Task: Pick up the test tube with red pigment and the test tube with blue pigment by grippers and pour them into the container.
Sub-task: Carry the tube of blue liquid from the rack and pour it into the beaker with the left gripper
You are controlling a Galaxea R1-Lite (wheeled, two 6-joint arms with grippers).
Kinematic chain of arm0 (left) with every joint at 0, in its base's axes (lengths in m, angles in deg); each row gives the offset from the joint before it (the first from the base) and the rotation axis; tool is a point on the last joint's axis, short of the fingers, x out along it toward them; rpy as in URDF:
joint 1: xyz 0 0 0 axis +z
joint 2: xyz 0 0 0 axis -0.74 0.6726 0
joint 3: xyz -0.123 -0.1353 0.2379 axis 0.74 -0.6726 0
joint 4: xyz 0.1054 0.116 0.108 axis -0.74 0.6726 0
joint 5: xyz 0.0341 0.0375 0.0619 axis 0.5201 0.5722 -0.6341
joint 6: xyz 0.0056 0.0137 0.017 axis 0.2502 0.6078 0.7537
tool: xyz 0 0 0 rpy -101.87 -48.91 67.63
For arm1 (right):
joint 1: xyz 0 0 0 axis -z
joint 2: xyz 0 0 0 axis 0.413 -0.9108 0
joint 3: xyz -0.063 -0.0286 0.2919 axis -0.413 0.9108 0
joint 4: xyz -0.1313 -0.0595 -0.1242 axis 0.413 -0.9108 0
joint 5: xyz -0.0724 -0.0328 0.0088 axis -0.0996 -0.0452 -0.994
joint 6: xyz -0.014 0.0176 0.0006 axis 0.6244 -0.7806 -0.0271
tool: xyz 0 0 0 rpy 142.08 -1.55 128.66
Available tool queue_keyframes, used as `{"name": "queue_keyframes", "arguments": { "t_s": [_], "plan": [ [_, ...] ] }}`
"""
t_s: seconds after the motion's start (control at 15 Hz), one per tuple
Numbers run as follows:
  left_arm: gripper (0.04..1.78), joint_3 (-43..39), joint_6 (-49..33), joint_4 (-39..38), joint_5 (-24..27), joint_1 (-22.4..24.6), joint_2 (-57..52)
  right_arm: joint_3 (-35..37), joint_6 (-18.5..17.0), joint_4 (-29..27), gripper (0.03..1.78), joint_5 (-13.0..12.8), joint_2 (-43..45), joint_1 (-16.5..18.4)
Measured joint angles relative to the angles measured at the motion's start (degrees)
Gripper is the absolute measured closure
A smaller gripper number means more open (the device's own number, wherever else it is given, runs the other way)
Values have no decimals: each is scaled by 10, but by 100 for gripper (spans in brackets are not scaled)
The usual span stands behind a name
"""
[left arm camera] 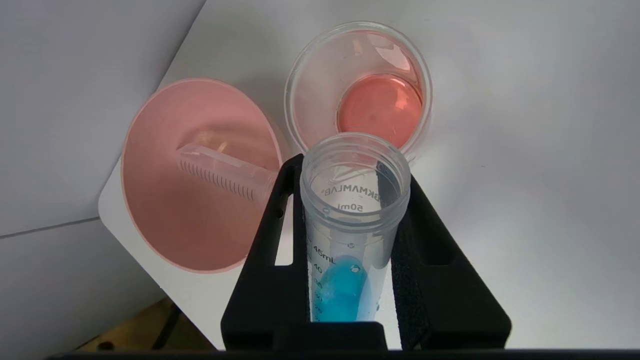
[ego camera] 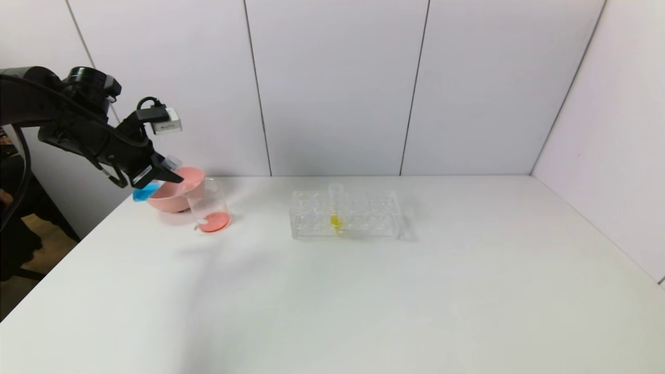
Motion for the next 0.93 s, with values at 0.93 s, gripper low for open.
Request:
{"name": "queue_keyframes", "arguments": {
  "t_s": [0.93],
  "plan": [
    [135, 0, 51, -44, -108, -37, 11, 0, 0, 0, 4, 0, 0, 0]
  ]
}}
